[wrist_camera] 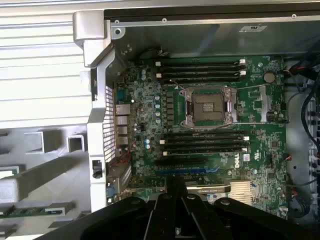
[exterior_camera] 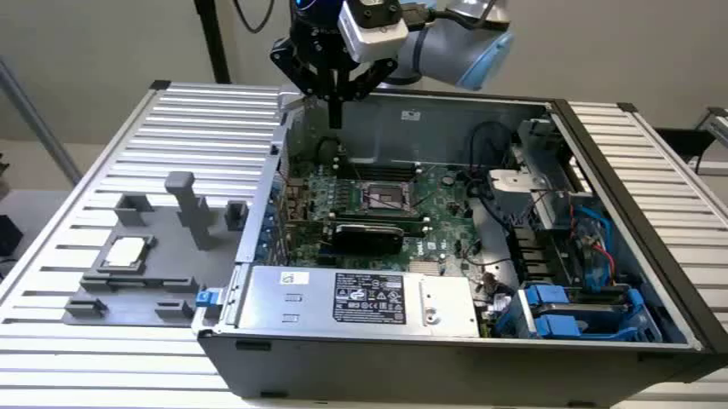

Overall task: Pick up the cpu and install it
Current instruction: 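Reach for the cpu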

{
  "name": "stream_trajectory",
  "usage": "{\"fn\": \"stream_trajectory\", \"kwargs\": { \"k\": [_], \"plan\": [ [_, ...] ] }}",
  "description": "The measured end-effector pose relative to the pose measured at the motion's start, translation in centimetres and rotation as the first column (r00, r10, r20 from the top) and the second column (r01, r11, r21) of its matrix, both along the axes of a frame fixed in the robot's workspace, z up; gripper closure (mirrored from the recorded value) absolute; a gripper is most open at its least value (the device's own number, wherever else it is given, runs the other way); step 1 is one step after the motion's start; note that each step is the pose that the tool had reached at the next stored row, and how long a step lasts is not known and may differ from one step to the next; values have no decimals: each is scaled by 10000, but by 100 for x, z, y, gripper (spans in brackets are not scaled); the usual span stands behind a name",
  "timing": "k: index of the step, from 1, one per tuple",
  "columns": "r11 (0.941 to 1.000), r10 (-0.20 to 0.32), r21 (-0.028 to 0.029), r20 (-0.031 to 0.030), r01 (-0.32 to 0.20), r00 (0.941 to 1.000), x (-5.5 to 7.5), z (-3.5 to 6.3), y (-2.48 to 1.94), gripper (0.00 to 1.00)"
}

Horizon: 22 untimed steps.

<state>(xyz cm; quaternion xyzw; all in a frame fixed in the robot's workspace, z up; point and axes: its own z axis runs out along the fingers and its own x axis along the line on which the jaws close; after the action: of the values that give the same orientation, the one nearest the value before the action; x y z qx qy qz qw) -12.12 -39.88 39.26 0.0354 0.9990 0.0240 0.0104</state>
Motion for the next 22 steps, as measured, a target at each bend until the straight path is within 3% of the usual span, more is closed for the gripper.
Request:
{"fn": "stream_trajectory", "kwargs": {
  "k": [14, 22],
  "plan": [
    [10000, 0, 0, 0, 0, 10000, -6, 0, 0, 89],
    [10000, -1, 15, -1, 1, 10000, -342, 0, -30, 89]
  ]
}}
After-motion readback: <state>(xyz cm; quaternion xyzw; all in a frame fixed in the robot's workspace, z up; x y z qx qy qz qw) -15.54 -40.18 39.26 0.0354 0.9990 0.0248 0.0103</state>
